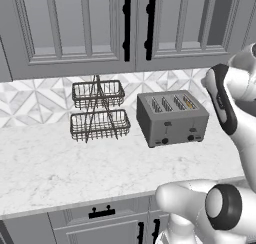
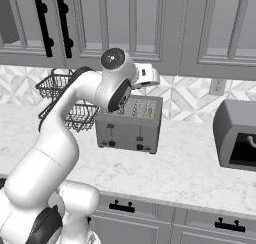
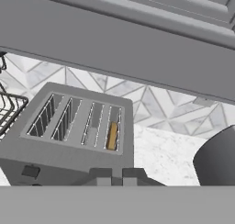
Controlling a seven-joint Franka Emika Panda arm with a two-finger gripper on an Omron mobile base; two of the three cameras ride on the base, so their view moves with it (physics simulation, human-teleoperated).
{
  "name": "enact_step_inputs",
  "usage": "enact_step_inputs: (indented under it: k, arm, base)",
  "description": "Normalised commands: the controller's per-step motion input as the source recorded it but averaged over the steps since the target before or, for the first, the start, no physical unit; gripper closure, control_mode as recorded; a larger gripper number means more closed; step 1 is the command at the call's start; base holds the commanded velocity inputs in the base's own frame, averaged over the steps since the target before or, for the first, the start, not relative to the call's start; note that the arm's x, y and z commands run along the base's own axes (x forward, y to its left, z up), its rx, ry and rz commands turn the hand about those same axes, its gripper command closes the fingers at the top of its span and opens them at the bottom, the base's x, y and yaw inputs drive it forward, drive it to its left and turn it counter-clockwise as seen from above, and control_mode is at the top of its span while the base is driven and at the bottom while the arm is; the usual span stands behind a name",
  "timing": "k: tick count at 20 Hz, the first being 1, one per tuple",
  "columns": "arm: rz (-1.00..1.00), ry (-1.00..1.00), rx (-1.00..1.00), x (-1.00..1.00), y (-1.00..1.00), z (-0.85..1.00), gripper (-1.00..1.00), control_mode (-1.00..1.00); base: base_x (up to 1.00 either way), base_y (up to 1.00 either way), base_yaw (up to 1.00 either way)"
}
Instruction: Start the toaster. Once the lever pops up, take the bread to the plate on the dining counter.
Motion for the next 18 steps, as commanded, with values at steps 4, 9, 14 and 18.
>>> enact_step_inputs:
  k: [4, 9, 14, 18]
  arm:
    - [0.00, 0.01, -0.05, -0.01, 0.17, 0.01, -1.00, -1.00]
    - [0.00, 0.00, -0.02, -0.11, 0.11, 0.00, -1.00, -1.00]
    - [0.00, 0.00, 0.00, -0.08, 0.04, 0.00, -1.00, -1.00]
    - [0.00, 0.00, 0.00, 0.00, 0.00, 0.00, -1.00, -1.00]
  base:
    - [0.00, 0.00, 0.00]
    - [0.00, 0.00, 0.00]
    - [0.00, 0.00, 0.00]
    - [0.00, 0.00, 0.00]
